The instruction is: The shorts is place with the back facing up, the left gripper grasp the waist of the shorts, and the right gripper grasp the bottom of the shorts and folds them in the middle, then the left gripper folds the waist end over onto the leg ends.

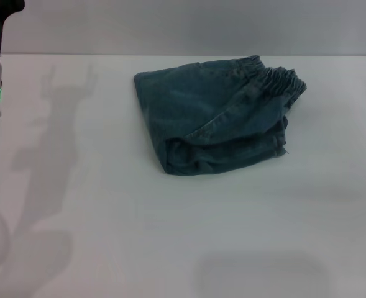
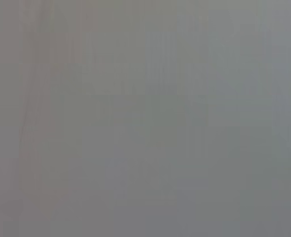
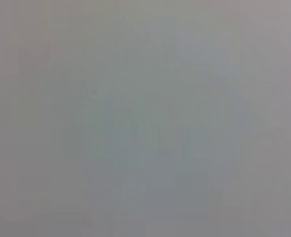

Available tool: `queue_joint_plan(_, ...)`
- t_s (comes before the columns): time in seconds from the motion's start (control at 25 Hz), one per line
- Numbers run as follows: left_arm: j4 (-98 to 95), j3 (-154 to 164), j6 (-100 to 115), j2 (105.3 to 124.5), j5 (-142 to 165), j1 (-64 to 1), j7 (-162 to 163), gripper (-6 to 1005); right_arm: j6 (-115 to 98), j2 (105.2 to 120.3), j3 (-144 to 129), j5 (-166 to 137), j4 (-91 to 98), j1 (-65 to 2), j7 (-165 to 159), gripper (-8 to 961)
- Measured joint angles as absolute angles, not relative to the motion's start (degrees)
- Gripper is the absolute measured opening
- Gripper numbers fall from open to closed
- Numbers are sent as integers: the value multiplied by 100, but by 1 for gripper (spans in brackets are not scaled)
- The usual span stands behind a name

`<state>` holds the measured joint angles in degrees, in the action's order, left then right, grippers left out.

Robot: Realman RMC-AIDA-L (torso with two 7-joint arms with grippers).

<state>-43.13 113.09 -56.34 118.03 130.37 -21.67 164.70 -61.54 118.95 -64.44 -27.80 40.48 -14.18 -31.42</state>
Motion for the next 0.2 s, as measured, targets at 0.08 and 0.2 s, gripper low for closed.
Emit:
queue_joint_plan(0.08,-3910,11548,-6171,11804,13090,-2211,16525,842,-6680,11889,-6231,-1994,3388,-1525,-2621,603)
queue_joint_plan(0.2,-3483,11668,-6615,11810,13100,-2256,16523,842,-7324,11875,-5891,-1221,2572,-1694,-2082,603)
